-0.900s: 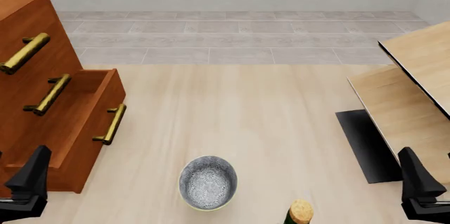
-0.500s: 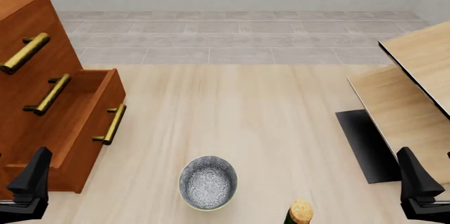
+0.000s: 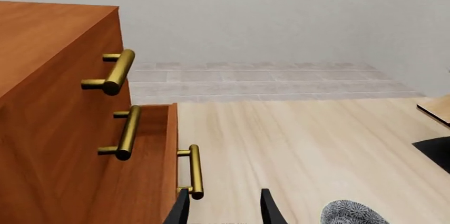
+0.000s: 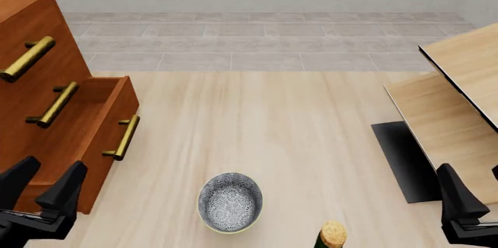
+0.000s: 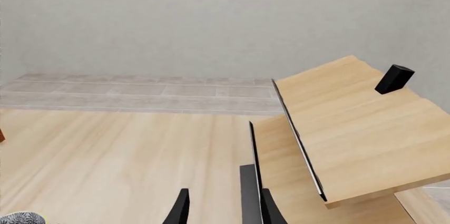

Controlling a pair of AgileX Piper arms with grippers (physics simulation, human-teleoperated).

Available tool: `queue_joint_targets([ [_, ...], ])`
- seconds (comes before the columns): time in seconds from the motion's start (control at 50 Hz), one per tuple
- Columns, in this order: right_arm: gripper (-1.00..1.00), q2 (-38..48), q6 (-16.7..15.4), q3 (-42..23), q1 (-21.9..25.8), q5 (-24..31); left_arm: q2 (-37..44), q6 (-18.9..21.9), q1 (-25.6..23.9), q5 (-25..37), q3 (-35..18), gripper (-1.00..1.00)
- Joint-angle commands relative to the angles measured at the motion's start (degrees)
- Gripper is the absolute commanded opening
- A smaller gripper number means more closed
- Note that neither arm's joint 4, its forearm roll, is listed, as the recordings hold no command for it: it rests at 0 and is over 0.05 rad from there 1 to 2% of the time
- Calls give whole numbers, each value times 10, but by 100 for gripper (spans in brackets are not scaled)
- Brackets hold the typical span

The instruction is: Close the bottom drawer of the cabinet.

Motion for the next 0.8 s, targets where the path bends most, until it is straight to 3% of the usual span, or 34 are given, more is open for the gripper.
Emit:
queue_joint_targets([
  [0.02, 100, 0, -3, -1, 4, 1, 154, 9, -62, -118, 1, 100],
  [0.06, 100, 2, -3, 0, 3, -1, 191, 13, -71, -150, 1, 100],
  [0.12, 100, 4, -5, 1, 4, -4, 307, 14, -85, -254, 1, 100],
  [0.18, 100, 5, -5, 1, 5, -5, 351, 15, -91, -296, 1, 100],
  [0.2, 100, 4, -6, 0, 6, -3, 410, 10, -97, -347, 1, 100],
  [0.24, 100, 3, -6, 0, 6, -2, 449, 13, -99, -383, 1, 100],
  [0.28, 100, 3, -7, 1, 6, -3, 529, 18, -104, -457, 1, 100],
  [0.42, 100, 6, -8, 1, 10, -5, 646, 3, -113, -565, 1, 100],
  [0.44, 100, 6, -8, 1, 10, -5, 688, -2, -113, -604, 1, 100],
  [0.8, 100, 4, -15, 1, 15, -5, 774, -32, -106, -627, -19, 100],
])
